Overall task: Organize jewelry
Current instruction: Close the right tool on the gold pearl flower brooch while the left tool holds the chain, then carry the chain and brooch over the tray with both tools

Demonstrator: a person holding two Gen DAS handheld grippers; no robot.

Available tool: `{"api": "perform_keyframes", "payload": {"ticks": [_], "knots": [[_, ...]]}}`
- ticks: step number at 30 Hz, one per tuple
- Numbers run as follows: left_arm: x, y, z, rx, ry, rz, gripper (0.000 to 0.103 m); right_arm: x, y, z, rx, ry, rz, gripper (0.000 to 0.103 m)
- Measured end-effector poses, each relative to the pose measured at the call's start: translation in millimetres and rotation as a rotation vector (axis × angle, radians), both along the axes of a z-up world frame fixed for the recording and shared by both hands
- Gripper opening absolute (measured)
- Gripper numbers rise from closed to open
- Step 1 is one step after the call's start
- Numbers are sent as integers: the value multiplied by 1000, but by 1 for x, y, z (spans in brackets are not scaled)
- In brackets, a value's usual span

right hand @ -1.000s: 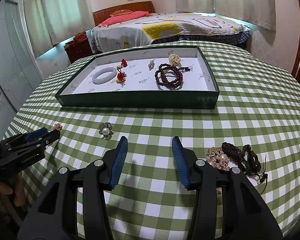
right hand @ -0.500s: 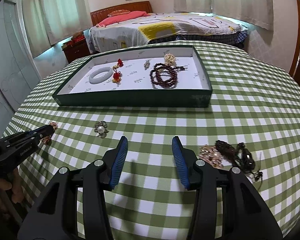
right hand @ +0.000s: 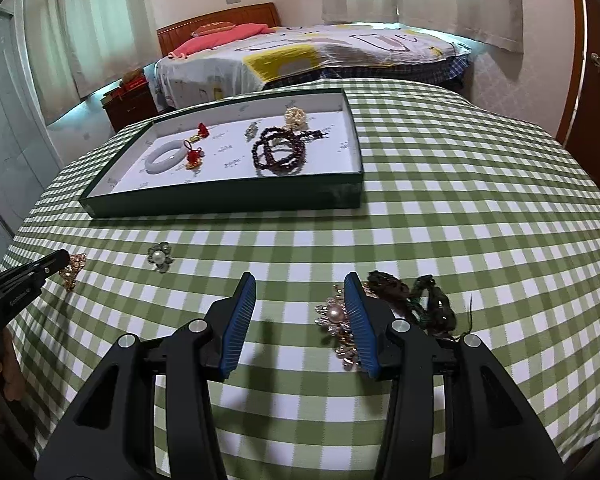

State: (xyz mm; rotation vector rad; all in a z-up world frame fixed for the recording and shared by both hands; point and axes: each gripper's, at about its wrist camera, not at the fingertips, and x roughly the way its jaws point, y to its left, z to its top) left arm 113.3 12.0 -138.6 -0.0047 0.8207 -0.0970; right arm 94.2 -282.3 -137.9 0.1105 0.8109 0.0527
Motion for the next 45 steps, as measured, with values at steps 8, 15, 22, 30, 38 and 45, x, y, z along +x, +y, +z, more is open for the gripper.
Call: {"api": "perform_keyframes", "payload": {"ticks": [8, 15, 22, 30, 38, 45], "knots": [[1, -1, -2, -1, 8, -3, 9, -2, -2, -1, -8, 0, -9, 45], [1, -1, -3, -1, 8, -5, 9, -3, -7, -3, -14, 7, -28, 44], [1, -3, -4, -2, 10, -5, 9, -1, -9, -10, -30, 36, -47, 44], [1, -3, -5, 0, 11, -6, 9, -3, -6, -13, -83, 26, -51, 29], [0, -3, -4, 1, 7, -7, 9, -5, -3, -13, -75, 11, -39, 23], [-1, -4, -3, 1, 6, -7, 9, -5, 9, -9, -61, -3, 2, 23]]}}
